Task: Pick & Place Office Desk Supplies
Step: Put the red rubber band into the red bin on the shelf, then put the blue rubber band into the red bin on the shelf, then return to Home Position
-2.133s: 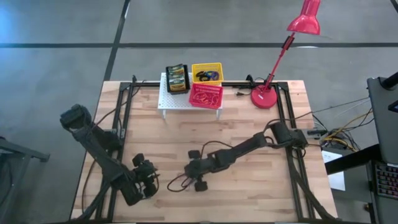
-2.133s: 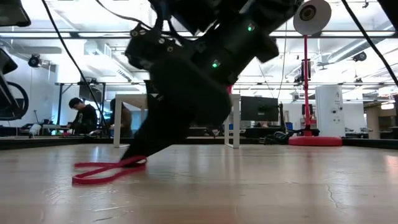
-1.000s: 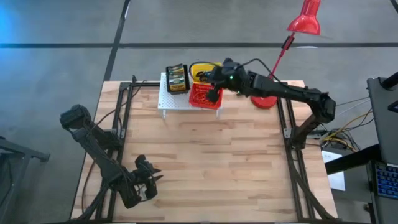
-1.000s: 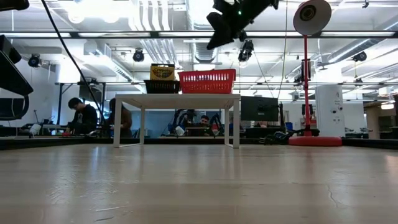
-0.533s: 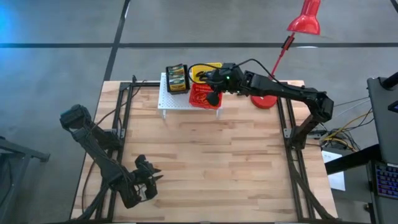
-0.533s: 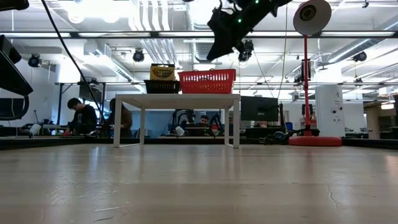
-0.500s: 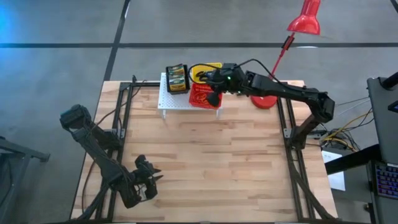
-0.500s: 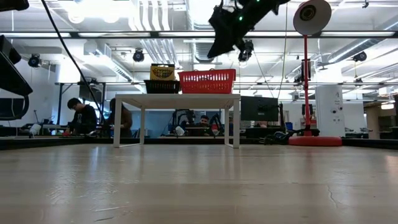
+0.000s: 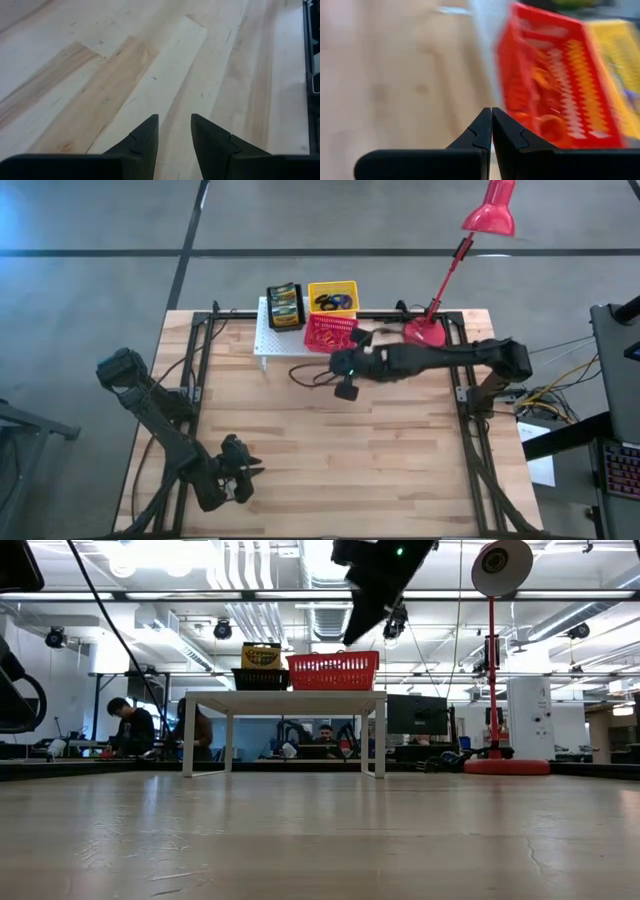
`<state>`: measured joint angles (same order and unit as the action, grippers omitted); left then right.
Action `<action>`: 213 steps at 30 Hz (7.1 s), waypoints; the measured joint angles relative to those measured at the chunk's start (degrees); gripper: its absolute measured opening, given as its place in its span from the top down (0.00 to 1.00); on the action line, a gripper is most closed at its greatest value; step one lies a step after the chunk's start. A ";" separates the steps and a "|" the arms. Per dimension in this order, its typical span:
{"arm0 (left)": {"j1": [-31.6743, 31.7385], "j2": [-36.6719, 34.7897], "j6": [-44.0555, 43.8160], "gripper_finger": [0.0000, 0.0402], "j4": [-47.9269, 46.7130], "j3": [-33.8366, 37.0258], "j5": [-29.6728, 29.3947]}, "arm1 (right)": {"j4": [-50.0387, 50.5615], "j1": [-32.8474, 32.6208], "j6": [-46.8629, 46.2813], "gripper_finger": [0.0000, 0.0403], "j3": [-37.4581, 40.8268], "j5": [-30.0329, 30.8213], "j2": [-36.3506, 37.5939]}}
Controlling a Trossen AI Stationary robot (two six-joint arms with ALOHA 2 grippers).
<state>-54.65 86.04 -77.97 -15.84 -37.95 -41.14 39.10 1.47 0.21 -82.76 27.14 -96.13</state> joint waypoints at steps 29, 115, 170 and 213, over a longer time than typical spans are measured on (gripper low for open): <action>0.00 0.00 1.20 0.70 1.05 0.00 0.23 | -11.12 -2.07 0.15 0.98 0.00 18.03 -6.54; -0.04 -0.04 1.43 0.70 1.08 0.02 1.87 | 3.56 10.79 -4.26 0.79 -11.81 0.77 -3.55; -0.90 8.17 19.55 0.96 -9.13 -9.09 34.59 | -17.03 -29.12 -25.34 0.69 18.65 8.98 2.64; 75.87 9.76 85.55 0.71 4.20 -37.45 46.89 | -15.10 -32.22 -28.37 0.73 37.88 34.30 13.63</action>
<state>21.21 95.80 7.59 -11.64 -75.40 5.75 24.00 -30.75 -28.16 -44.89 61.43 -82.50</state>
